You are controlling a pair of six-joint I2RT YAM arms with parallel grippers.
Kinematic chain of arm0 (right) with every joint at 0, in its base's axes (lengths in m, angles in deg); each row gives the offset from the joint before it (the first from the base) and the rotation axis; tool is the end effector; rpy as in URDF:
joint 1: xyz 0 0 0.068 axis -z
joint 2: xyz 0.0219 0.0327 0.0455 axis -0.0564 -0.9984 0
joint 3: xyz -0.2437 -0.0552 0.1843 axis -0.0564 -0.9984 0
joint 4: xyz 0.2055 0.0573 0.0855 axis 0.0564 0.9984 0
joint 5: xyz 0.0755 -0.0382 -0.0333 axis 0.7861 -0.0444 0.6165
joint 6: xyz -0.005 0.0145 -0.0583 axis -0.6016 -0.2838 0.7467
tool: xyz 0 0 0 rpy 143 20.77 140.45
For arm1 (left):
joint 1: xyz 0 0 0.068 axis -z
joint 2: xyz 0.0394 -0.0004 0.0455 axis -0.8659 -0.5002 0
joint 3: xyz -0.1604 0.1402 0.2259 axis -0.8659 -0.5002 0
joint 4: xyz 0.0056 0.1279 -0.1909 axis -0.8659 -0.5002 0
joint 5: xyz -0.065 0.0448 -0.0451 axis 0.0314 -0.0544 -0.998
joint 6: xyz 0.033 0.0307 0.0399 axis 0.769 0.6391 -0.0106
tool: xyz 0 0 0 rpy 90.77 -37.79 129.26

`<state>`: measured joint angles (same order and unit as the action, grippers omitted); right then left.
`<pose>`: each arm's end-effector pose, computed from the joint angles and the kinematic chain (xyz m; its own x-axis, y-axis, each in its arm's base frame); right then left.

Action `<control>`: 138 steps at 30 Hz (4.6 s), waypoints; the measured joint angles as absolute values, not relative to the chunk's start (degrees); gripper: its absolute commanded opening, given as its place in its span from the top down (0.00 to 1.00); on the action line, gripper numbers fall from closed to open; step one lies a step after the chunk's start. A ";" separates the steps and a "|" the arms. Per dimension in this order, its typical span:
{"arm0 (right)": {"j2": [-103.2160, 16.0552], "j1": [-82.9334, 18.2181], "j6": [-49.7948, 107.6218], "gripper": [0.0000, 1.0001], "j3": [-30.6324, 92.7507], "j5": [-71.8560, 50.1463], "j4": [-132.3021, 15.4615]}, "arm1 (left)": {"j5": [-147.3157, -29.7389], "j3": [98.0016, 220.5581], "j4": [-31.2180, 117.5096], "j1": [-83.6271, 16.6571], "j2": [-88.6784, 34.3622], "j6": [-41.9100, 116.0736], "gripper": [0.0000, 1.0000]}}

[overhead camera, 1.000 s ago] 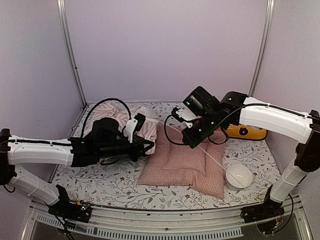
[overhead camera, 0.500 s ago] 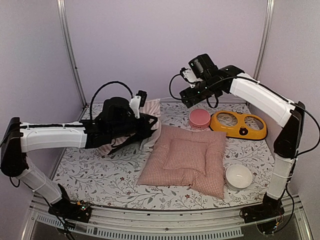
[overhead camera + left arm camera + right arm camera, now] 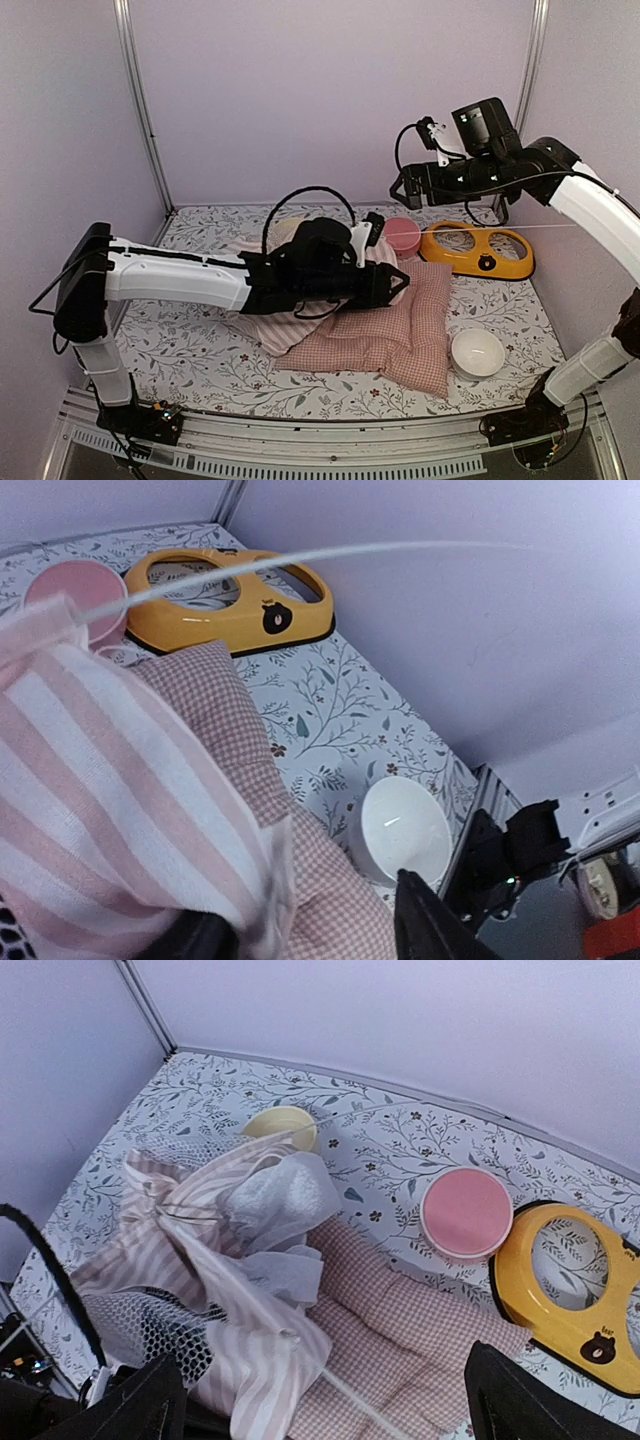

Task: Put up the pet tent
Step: Adjust the tent at the center of the board.

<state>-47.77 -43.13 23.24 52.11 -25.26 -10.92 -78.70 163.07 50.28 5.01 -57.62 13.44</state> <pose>0.2219 0.1787 0.4451 -0.5695 -0.1962 -0.7982 -0.4520 0.8859 0.1047 0.1815 -0.3860 0.3098 -0.6381 0.0044 -0.7699 0.6453 0.5486 -0.5317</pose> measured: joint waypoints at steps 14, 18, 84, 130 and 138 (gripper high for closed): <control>-44.76 -44.94 16.88 0.01 41.97 -16.65 -19.03 | -79.64 145.26 47.11 -0.28 -30.69 9.42 0.22; -47.32 -46.28 16.90 0.00 42.14 -16.61 -20.08 | -79.84 142.05 43.63 -5.11 -24.87 9.48 0.20; -73.43 -53.01 31.46 0.17 56.74 -15.42 -25.21 | -75.01 130.42 37.34 -4.50 -27.17 -3.50 0.69; -59.34 -51.48 41.38 1.00 40.68 -20.98 -21.39 | -93.30 130.00 33.01 -50.27 -23.89 8.98 0.38; -55.27 -51.15 38.47 1.00 32.31 -20.95 -21.94 | -96.19 126.01 38.71 -45.13 -29.20 6.84 0.37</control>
